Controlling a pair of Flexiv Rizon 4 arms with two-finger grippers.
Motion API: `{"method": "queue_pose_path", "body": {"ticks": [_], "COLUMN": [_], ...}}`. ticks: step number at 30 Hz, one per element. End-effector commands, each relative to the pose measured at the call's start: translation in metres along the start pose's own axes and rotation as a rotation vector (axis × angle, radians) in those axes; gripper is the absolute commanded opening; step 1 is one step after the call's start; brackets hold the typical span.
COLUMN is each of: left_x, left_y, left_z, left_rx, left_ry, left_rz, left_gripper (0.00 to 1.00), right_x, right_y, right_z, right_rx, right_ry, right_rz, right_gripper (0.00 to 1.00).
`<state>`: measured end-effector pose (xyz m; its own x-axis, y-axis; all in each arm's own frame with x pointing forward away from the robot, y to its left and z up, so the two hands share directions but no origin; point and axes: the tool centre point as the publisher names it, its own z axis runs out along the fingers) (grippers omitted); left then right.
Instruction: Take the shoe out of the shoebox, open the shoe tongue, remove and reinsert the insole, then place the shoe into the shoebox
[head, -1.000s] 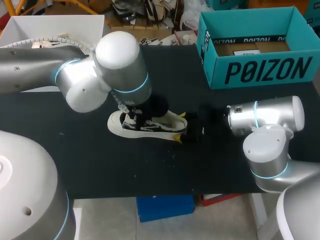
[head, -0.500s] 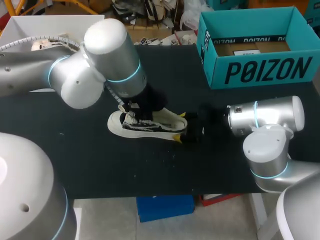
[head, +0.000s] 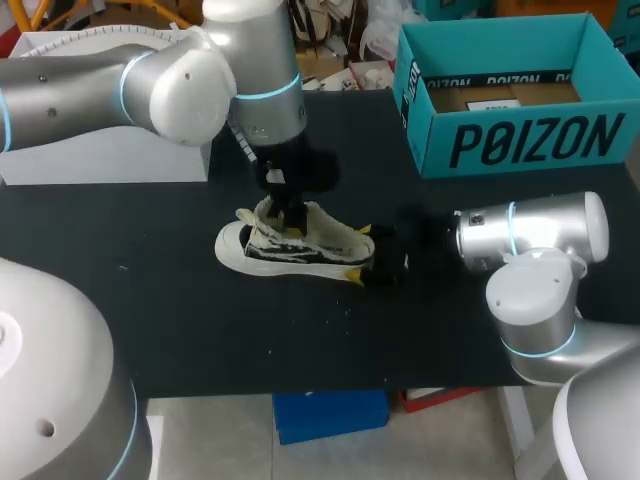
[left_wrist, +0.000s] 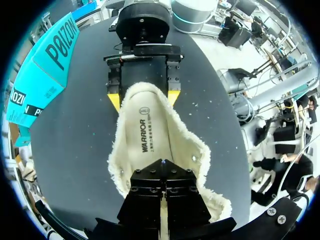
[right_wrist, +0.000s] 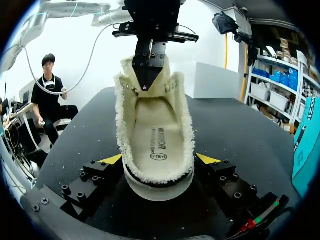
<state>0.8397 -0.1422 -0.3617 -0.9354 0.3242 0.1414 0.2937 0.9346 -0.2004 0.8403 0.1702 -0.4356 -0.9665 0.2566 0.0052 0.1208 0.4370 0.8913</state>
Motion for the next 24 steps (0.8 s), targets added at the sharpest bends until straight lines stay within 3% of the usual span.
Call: {"method": "queue_pose_path", "body": {"ticks": [1, 14, 19, 24], "left_x": [-0.009, -0.006, -0.002, 0.004], "left_y": [-0.005, -0.008, -0.004, -0.007], "left_z": [-0.003, -0.004, -0.005, -0.007], "left_rx": [0.009, -0.014, 0.047, 0.049], "left_ry": [0.189, 0.213, 0.151, 0.122], "left_rz": [0.026, 0.034, -0.016, -0.04], "left_gripper": [0.0, 0.0, 0.0, 0.0], "right_x": [-0.001, -0.001, -0.001, -0.001], "right_y": [-0.001, -0.001, -0.001, -0.001], "right_z": [0.001, 0.001, 0.001, 0.001], "right_rx": [0.003, 0.003, 0.003, 0.003], "right_ry": [-0.001, -0.001, -0.001, -0.001], "right_rz": [0.002, 0.002, 0.002, 0.002], "right_gripper": [0.0, 0.0, 0.0, 0.0]}}
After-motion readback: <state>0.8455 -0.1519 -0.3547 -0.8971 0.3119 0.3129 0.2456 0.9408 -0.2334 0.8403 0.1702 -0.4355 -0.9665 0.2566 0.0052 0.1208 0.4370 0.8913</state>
